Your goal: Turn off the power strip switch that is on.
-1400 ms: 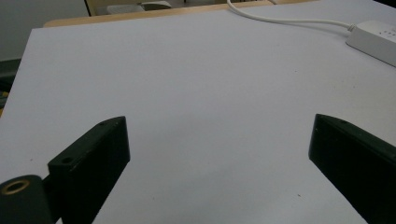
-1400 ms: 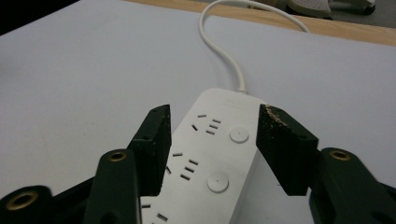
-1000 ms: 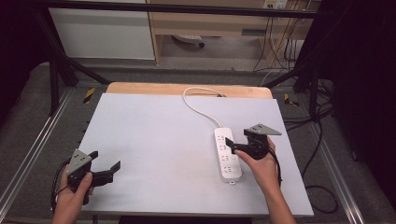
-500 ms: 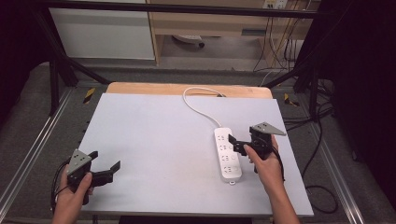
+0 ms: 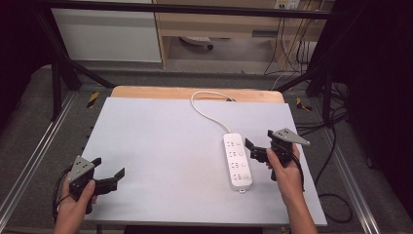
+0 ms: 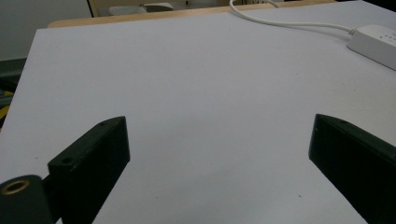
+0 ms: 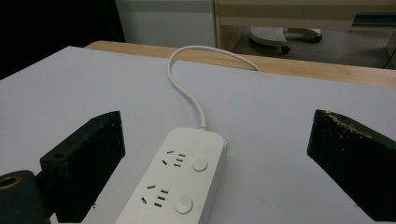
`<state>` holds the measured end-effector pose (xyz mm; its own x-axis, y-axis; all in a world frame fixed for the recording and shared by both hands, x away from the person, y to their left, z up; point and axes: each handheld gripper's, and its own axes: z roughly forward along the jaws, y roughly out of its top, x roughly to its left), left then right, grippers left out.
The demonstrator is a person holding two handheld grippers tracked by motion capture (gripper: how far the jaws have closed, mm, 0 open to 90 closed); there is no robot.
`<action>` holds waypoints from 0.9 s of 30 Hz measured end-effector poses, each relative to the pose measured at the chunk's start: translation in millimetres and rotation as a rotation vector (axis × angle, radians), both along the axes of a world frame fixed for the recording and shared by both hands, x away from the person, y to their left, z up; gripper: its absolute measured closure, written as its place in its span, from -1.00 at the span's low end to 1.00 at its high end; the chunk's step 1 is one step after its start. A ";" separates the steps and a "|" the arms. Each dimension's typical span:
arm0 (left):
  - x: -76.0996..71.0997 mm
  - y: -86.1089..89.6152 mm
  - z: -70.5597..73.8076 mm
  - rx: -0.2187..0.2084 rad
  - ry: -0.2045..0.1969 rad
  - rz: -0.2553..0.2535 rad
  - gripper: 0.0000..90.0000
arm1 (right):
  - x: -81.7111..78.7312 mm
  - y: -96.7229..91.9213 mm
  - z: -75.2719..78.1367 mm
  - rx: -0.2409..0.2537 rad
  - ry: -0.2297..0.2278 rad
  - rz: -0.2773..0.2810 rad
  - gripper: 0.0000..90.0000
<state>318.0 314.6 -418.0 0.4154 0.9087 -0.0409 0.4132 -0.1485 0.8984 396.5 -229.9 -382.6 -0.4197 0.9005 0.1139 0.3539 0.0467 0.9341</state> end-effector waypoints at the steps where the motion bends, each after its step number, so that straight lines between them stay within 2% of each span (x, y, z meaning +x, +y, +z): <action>1: -0.1 0.0 0.0 0.000 0.000 0.001 -0.89 | -1.0 -1.5 1.0 0.002 -0.002 -0.001 -0.90; 12: -0.2 1.7 0.3 -0.006 -0.001 0.005 -0.89 | -13.6 -15.4 9.2 0.022 -0.021 -0.012 -0.87; 27: -0.5 1.9 1.0 -0.009 -0.005 0.004 -0.89 | -30.7 -25.6 8.7 0.005 -0.016 -0.008 -0.89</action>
<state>317.5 316.5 -417.1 0.4117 0.9101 -0.0466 0.4090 -0.1388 0.9019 365.8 -255.5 -373.9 -0.4140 0.9034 0.1118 0.3394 0.0392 0.9398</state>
